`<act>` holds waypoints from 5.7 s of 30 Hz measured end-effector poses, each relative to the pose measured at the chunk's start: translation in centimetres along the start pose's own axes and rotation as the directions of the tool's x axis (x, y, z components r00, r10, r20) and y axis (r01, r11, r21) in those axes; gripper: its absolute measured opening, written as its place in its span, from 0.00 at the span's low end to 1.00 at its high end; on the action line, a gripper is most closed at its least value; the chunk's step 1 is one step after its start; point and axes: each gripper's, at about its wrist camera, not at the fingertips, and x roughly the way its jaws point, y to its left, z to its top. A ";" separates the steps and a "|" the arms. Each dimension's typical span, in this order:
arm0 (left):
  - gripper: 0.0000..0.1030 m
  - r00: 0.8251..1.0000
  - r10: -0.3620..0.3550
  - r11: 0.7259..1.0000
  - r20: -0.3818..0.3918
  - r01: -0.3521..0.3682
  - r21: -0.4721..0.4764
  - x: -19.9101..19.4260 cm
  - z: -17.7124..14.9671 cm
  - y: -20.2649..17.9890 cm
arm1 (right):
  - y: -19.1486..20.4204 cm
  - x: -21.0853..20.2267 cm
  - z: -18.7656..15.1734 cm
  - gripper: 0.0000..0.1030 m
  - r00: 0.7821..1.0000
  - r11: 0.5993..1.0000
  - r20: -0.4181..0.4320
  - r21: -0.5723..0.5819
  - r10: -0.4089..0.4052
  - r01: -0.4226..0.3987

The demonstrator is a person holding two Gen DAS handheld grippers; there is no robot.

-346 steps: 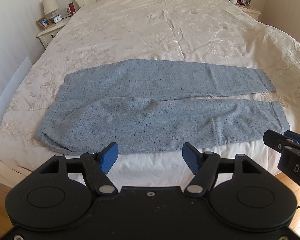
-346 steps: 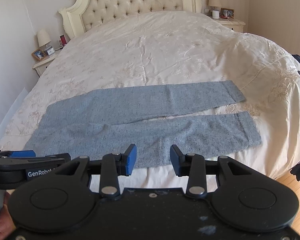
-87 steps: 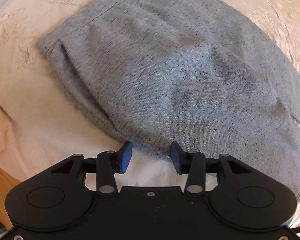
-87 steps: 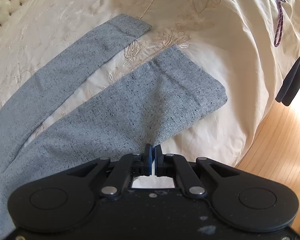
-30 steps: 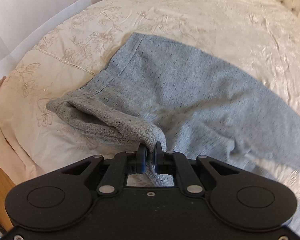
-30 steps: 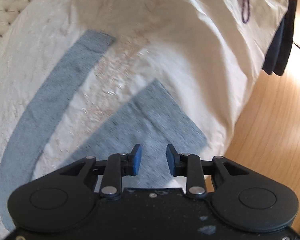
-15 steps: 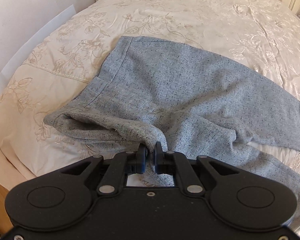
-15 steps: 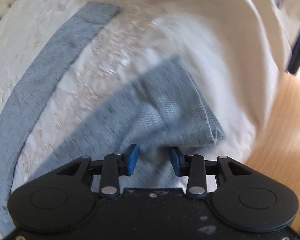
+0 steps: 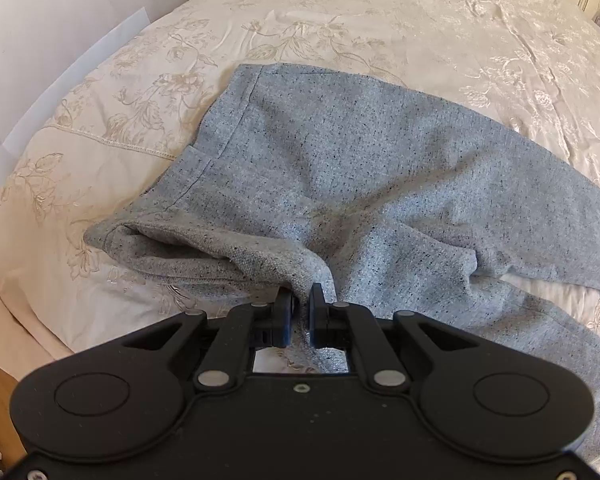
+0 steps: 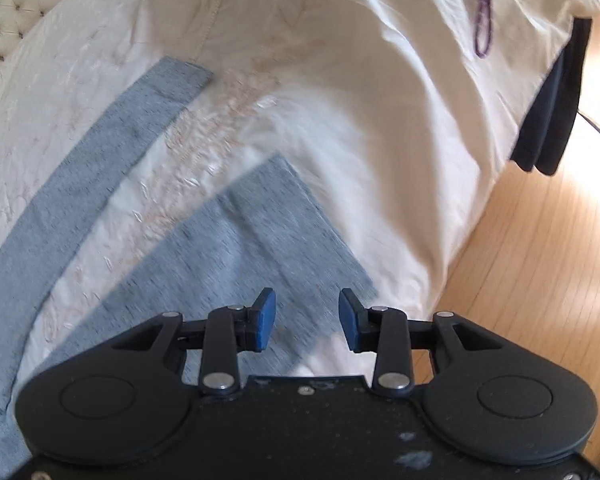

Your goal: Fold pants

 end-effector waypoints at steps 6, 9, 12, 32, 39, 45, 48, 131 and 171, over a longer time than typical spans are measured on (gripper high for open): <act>0.10 1.000 0.028 0.999 -0.001 -0.028 0.025 0.2 0.1 -0.8 | -1.7 2.7 -2.3 0.38 0.997 0.995 -0.044 0.082 0.057 -0.054; 0.10 0.999 0.042 0.999 0.000 -0.042 0.024 0.2 0.3 -1.1 | -1.3 5.2 -1.8 0.38 0.993 0.985 -0.072 0.152 0.093 -0.081; 0.10 0.999 0.052 0.999 0.000 -0.052 0.006 0.2 0.4 -1.3 | -0.7 6.3 -0.7 0.38 0.990 0.971 -0.050 0.207 0.133 -0.120; 0.10 0.995 0.069 0.968 0.075 -0.049 -0.246 -3.2 3.7 -1.2 | 5.3 -5.4 11.2 0.06 0.939 0.940 0.092 0.060 0.330 -0.336; 0.10 0.996 0.036 0.961 0.077 -0.013 -0.278 -2.7 5.2 -1.2 | 7.0 -4.7 12.5 0.06 0.974 0.963 0.060 0.146 0.219 -0.225; 0.10 0.999 0.004 0.962 0.054 0.011 -0.274 -2.1 7.1 -1.0 | 7.2 -6.0 11.6 0.06 0.988 0.961 0.045 0.227 0.151 -0.157; 0.10 0.998 -0.016 0.966 0.058 0.030 -0.257 -0.5 9.6 -1.6 | 9.8 -5.2 13.1 0.06 0.988 0.965 0.049 0.212 0.145 -0.152; 0.50 0.903 0.414 0.908 -0.113 -0.401 0.119 12.4 20.5 -9.9 | 20.3 13.5 27.9 0.30 0.976 0.930 -0.095 -0.298 0.195 -0.215; 0.50 0.940 0.328 0.943 -0.094 -0.321 0.084 8.4 14.1 -13.8 | 12.1 11.3 25.7 0.26 0.965 0.958 -0.092 -0.131 0.245 -0.256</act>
